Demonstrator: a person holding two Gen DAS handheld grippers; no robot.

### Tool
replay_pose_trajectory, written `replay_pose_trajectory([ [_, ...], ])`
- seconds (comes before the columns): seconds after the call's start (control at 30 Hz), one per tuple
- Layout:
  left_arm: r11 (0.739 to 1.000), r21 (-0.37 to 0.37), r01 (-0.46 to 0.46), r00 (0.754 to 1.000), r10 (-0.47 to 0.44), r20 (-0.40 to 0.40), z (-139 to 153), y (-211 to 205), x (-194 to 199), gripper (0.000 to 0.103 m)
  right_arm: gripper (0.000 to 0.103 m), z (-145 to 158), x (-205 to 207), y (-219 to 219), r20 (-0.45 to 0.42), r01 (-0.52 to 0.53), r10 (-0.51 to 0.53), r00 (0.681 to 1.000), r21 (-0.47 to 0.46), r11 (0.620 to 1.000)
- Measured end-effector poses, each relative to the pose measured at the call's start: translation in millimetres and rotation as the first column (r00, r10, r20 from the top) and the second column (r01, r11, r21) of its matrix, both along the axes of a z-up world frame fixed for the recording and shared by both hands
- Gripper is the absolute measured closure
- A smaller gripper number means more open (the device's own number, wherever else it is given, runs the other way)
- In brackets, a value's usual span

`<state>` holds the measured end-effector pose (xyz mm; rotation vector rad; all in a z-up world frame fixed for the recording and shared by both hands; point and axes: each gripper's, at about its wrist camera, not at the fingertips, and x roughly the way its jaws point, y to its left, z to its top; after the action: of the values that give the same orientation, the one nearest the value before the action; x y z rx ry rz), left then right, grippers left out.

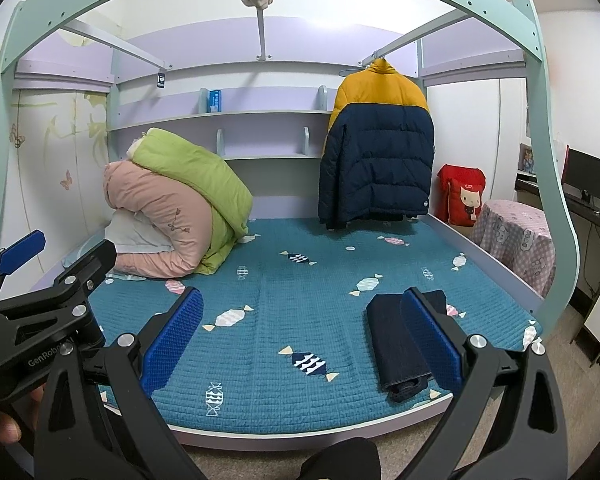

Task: Fold large clothes

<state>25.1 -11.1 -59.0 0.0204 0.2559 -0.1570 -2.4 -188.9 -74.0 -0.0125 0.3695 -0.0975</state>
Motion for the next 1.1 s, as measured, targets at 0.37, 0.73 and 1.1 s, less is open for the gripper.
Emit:
replay_pose_trajectory([
  [0.37,1.0,0.01,-0.006,1.0,0.006,0.017,-10.2,1.1,0.3,0.005,0.007,-1.3,-0.4,2.1,-0.004,0.007,-0.007,1.0,-0.004,1.0],
  [0.73,1.0,0.009,-0.001,1.0,0.001,0.017,-8.8,3.7,1.8,0.005,0.007,-3.1,0.3,4.3,-0.005,0.01,-0.01,1.0,-0.004,1.0],
  [1.1,1.0,0.009,0.001,1.0,-0.001,0.015,-9.3,5.5,3.5,0.005,0.007,-2.9,0.7,5.6,-0.004,0.014,-0.014,1.0,-0.006,1.0],
])
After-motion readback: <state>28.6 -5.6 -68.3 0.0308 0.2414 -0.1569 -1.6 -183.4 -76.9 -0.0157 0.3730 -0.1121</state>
